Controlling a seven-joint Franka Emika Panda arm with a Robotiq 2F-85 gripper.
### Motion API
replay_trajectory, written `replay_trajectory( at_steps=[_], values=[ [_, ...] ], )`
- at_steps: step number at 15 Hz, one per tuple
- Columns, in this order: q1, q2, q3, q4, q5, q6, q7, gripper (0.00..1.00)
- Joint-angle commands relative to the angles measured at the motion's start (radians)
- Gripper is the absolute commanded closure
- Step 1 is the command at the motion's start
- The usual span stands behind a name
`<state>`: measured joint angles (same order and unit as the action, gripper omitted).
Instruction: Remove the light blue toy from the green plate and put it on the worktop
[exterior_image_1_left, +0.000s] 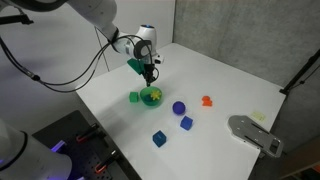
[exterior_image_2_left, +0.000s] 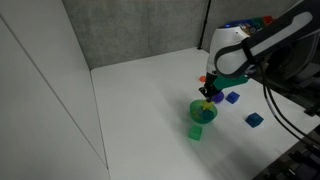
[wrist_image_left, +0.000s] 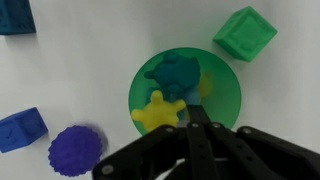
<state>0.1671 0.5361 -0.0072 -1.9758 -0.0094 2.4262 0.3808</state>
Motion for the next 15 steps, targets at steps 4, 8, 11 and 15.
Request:
replay_trajectory(
  at_steps=[4, 8, 11, 15],
  values=[
    [-0.001, -0.068, -0.009, -0.016, -0.017, -0.021, -0.018, 0.66],
    [0.0, -0.044, -0.016, -0.031, -0.028, 0.0, -0.016, 0.34],
    [-0.003, -0.018, -0.015, -0.045, -0.027, 0.019, -0.024, 0.12],
    [0.001, 0.029, -0.016, -0.057, -0.028, 0.067, -0.035, 0.0]
  ],
)
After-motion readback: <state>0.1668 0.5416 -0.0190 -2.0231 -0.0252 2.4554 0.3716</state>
